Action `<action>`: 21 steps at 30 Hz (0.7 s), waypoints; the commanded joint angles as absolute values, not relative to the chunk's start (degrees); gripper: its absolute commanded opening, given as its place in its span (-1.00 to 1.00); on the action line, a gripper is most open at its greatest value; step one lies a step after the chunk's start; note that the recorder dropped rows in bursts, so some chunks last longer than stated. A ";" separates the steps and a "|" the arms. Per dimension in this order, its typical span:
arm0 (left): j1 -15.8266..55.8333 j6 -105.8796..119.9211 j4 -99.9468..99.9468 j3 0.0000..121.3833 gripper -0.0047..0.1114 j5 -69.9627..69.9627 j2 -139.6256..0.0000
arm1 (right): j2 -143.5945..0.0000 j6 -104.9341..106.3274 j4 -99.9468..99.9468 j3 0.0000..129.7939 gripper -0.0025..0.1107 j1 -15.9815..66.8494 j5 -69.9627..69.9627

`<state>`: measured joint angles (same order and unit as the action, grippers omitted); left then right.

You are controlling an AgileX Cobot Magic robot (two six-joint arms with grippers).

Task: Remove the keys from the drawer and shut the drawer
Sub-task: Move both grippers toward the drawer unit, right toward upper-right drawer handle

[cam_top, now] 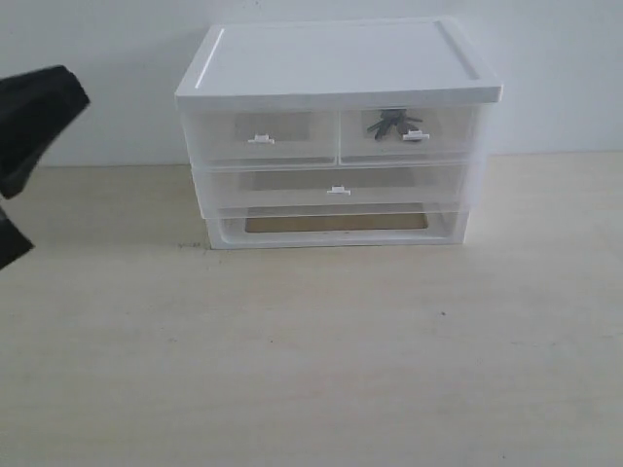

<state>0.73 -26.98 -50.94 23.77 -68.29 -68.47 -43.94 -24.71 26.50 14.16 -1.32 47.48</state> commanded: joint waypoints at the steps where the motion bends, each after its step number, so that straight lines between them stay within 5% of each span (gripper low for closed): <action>1: 1.10 -19.56 -55.74 28.94 -0.84 -69.96 -81.60 | -58.17 -24.75 31.17 19.05 -0.96 -1.71 51.66; 9: 6.99 4.19 -53.73 39.06 -0.84 -69.96 -100.43 | -81.50 -24.25 38.34 30.86 -0.92 -1.02 52.46; 17: 9.23 19.49 -47.21 48.14 -0.84 -69.96 -111.83 | -94.62 -17.55 42.38 40.59 -0.22 3.65 51.41; 21: 9.23 19.60 -47.33 51.90 -0.84 -69.96 -114.61 | -97.65 -12.63 42.38 44.32 -0.19 6.78 47.27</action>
<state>8.71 18.76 -48.32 49.71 -69.22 -113.18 -96.07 -16.40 41.73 42.05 5.14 49.80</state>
